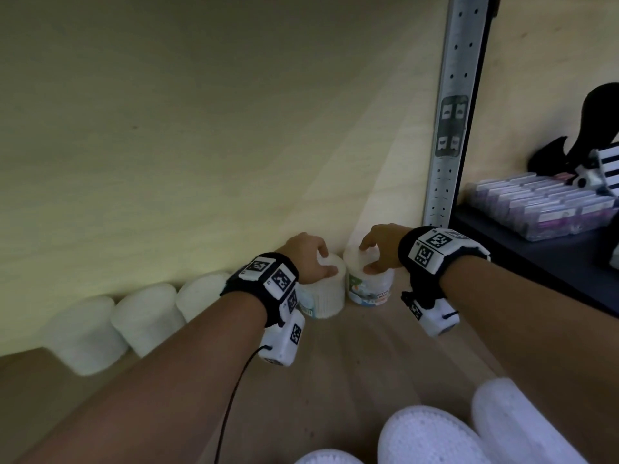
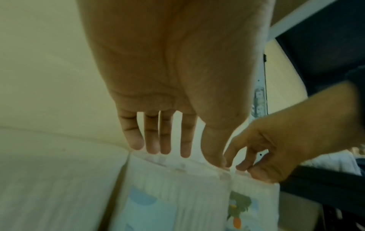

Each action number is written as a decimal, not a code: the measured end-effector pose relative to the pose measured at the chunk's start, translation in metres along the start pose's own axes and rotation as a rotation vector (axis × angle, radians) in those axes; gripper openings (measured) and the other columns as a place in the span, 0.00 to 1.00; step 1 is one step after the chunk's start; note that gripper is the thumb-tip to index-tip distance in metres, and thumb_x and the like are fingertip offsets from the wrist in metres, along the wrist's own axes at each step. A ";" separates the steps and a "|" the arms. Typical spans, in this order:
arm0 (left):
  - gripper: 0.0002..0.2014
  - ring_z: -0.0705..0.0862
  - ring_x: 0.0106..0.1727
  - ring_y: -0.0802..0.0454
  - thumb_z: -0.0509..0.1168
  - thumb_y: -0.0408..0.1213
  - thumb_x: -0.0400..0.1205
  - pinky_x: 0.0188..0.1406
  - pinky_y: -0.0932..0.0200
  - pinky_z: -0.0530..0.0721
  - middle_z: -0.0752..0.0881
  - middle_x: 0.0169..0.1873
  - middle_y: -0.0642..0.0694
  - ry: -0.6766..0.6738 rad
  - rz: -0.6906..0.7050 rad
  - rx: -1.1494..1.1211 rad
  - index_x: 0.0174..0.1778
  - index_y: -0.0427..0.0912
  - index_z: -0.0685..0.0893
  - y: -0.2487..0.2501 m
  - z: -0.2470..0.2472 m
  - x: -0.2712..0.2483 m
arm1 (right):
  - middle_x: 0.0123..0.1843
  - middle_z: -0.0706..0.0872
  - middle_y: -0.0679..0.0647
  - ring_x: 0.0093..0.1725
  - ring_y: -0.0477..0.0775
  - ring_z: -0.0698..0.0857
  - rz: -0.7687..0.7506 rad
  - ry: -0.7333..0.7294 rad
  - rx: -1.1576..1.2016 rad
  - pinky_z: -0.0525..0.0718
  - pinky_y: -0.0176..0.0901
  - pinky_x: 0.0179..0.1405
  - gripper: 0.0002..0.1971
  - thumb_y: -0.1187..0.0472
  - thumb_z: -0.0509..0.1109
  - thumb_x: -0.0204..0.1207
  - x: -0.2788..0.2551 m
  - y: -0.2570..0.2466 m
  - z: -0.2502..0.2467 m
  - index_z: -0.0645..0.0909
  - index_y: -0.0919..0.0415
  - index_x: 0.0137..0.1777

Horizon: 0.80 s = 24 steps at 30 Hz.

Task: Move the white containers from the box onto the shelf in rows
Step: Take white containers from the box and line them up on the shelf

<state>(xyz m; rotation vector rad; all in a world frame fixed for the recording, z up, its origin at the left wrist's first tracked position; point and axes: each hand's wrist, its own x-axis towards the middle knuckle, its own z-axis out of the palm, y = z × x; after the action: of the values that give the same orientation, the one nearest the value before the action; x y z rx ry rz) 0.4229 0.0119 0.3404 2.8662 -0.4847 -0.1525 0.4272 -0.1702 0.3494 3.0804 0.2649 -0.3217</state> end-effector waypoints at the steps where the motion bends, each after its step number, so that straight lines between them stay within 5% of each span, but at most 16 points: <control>1: 0.24 0.78 0.66 0.43 0.69 0.52 0.77 0.61 0.52 0.78 0.76 0.68 0.40 -0.004 0.011 -0.018 0.66 0.44 0.79 -0.001 -0.002 -0.001 | 0.77 0.69 0.56 0.76 0.60 0.72 0.000 0.000 -0.002 0.72 0.51 0.75 0.33 0.44 0.70 0.76 0.000 0.000 0.000 0.69 0.55 0.79; 6: 0.24 0.71 0.76 0.46 0.70 0.41 0.79 0.67 0.55 0.74 0.69 0.75 0.45 -0.119 0.030 -0.015 0.72 0.49 0.76 -0.004 -0.010 -0.007 | 0.77 0.69 0.56 0.75 0.60 0.73 0.003 0.010 -0.007 0.72 0.50 0.74 0.32 0.44 0.70 0.76 -0.001 -0.001 0.000 0.70 0.55 0.78; 19: 0.24 0.78 0.62 0.40 0.65 0.54 0.80 0.59 0.50 0.77 0.75 0.63 0.38 -0.029 0.008 0.151 0.65 0.42 0.75 0.008 0.003 -0.009 | 0.78 0.69 0.58 0.76 0.60 0.72 0.003 -0.007 -0.031 0.71 0.51 0.75 0.33 0.45 0.69 0.77 0.001 -0.002 -0.001 0.68 0.57 0.79; 24: 0.23 0.73 0.66 0.40 0.65 0.54 0.79 0.63 0.47 0.77 0.73 0.64 0.39 -0.006 -0.008 0.106 0.65 0.43 0.77 0.007 0.005 -0.010 | 0.77 0.69 0.57 0.76 0.60 0.72 -0.004 -0.002 -0.038 0.71 0.50 0.74 0.33 0.44 0.69 0.77 0.001 -0.002 0.000 0.68 0.57 0.79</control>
<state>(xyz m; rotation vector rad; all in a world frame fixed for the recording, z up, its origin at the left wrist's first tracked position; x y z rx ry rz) 0.4110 0.0077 0.3381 2.9720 -0.4966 -0.1409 0.4279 -0.1681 0.3493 3.0423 0.2734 -0.3155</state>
